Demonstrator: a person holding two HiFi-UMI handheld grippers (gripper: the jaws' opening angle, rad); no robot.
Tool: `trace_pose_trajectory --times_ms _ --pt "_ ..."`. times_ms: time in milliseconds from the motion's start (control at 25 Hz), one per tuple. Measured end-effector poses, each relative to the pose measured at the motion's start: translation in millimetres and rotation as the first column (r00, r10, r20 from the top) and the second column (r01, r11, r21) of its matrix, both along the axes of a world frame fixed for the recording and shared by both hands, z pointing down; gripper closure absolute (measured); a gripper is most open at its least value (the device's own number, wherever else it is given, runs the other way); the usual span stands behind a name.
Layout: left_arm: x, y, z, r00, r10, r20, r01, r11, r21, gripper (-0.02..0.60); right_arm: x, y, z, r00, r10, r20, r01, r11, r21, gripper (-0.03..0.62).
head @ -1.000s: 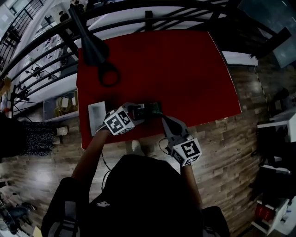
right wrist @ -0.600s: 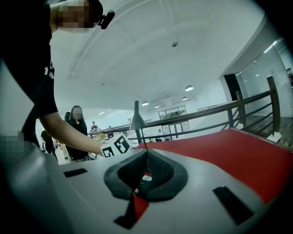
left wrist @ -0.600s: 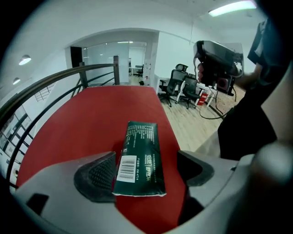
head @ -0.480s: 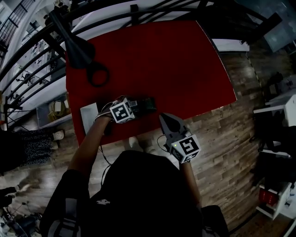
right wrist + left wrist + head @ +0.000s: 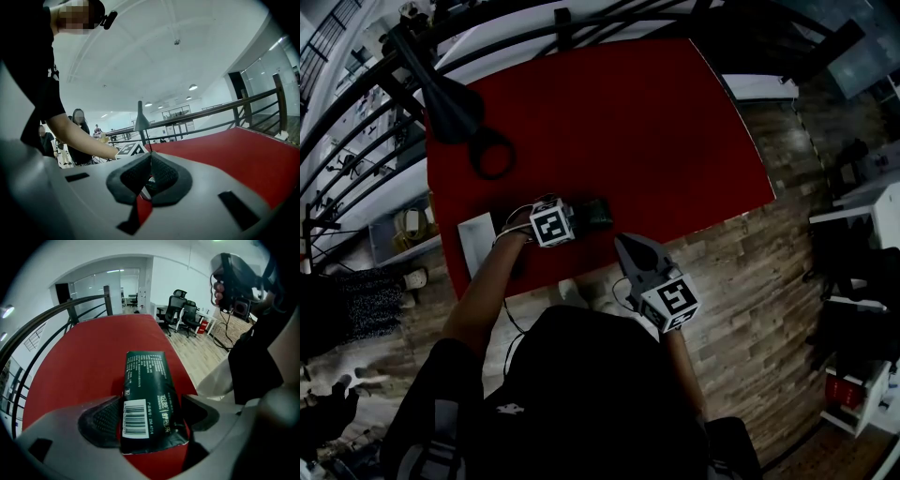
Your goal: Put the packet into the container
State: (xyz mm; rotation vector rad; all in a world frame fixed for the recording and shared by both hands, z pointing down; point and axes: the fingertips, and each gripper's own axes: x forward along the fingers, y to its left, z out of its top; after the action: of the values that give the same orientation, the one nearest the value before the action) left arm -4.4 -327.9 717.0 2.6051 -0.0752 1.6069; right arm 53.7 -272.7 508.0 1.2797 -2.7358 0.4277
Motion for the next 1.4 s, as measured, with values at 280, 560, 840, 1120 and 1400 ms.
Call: trace_pose_trajectory --times_ms 280,560,840,1120,1400 --pt "2 2 0 0.999 -0.013 0.037 0.013 1.000 0.001 0.235 3 2 -1 1.000 -0.011 0.003 0.011 1.000 -0.005 0.572" --pt "8 -5 -20 0.996 -0.088 -0.022 0.088 0.996 0.006 0.256 2 -2 -1 1.000 -0.030 0.007 0.030 1.000 -0.005 0.572" --pt "-13 -24 -59 0.984 -0.175 -0.036 0.177 0.984 0.037 0.256 -3 -13 -3 0.997 -0.080 0.014 0.080 0.997 0.016 0.572" --pt "-67 -22 -92 0.935 -0.351 -0.042 0.354 0.933 0.065 0.256 -33 -21 -10 0.980 -0.197 0.034 0.196 0.980 0.037 0.572" --pt "-119 2 -116 0.862 -0.504 -0.050 0.507 0.859 0.067 0.256 -68 -20 -14 0.944 -0.324 0.063 0.322 0.946 0.040 0.572"
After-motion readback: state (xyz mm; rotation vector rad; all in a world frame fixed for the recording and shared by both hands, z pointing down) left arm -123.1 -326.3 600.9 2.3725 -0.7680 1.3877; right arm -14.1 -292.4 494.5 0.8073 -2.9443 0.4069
